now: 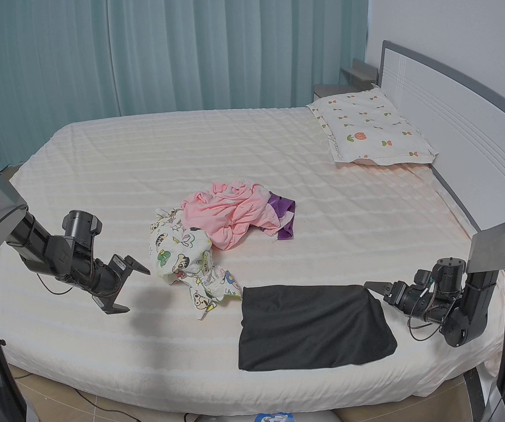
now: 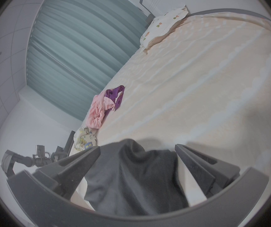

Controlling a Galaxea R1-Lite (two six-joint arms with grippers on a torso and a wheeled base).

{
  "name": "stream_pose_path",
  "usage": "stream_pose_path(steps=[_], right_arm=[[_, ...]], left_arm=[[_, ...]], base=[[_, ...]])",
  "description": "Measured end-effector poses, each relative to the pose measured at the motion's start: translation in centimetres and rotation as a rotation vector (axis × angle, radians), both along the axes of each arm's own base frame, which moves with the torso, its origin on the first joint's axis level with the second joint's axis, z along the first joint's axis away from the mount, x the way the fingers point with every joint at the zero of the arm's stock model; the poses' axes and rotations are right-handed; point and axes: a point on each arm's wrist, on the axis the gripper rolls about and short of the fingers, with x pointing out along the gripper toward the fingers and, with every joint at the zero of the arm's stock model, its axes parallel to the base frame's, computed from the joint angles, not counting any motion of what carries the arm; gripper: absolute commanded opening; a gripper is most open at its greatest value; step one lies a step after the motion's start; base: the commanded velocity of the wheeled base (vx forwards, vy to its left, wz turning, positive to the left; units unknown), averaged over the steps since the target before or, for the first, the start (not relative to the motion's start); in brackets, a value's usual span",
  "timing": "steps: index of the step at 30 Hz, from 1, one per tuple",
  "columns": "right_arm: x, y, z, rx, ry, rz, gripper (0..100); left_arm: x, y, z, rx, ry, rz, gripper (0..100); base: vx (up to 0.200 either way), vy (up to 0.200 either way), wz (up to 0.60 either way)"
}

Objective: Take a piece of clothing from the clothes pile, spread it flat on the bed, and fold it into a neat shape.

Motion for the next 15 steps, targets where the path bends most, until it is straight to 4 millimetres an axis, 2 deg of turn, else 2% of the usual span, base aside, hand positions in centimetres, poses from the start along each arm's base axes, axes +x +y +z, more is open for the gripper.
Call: stream_pose_path(steps=[7, 15], right_arm=[[-4.4, -1.0, -0.5, -0.053, 0.052, 0.126, 100], [-6.3, -1.2, -1.2, -0.1, 0.096, 0.174, 100]], left_arm=[[0.0, 0.0, 0.0, 0.0, -0.001, 0.0, 100], [0.0, 0.0, 0.0, 0.0, -0.001, 0.0, 100]], base=[[0.0, 0.0, 0.0], [0.0, 0.0, 0.0]])
